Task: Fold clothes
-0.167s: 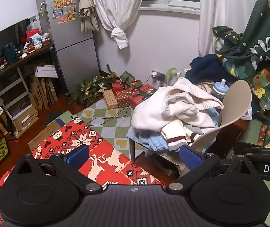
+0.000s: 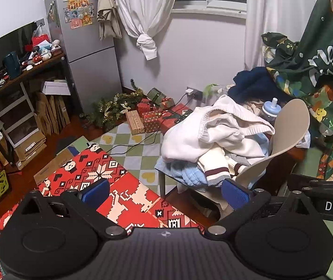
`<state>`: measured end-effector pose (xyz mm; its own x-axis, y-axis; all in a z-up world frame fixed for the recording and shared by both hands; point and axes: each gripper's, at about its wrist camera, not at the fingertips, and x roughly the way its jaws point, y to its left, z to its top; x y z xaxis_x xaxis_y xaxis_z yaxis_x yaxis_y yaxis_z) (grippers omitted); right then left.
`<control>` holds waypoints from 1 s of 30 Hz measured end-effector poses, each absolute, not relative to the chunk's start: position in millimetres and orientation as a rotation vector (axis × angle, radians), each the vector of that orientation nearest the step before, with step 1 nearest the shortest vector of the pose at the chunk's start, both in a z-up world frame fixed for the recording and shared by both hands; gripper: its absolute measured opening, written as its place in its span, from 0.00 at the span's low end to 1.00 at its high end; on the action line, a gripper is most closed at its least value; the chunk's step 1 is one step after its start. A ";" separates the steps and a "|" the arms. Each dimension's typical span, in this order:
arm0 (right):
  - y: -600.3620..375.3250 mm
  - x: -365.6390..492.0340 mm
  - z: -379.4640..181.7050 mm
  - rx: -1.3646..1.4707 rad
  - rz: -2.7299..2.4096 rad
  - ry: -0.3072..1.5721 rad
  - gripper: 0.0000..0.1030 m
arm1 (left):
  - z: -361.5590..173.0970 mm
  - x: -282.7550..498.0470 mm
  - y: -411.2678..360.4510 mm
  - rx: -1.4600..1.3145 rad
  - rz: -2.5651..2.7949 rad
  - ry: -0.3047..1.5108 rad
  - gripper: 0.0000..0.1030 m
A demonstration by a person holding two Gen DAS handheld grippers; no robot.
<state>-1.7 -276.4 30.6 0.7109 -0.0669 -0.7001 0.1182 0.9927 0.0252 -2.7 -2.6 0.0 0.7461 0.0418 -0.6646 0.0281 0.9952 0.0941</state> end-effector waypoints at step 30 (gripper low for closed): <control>-275.6 3.5 27.1 0.071 -0.095 0.791 1.00 | -4.3 -5.5 4.6 0.097 -0.006 0.726 1.00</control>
<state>3.5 -275.6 27.1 0.6994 -0.0587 -0.7123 0.1120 0.9933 0.0281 -5.5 4.6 -4.3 0.7479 0.0279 -0.6632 0.0395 0.9955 0.0864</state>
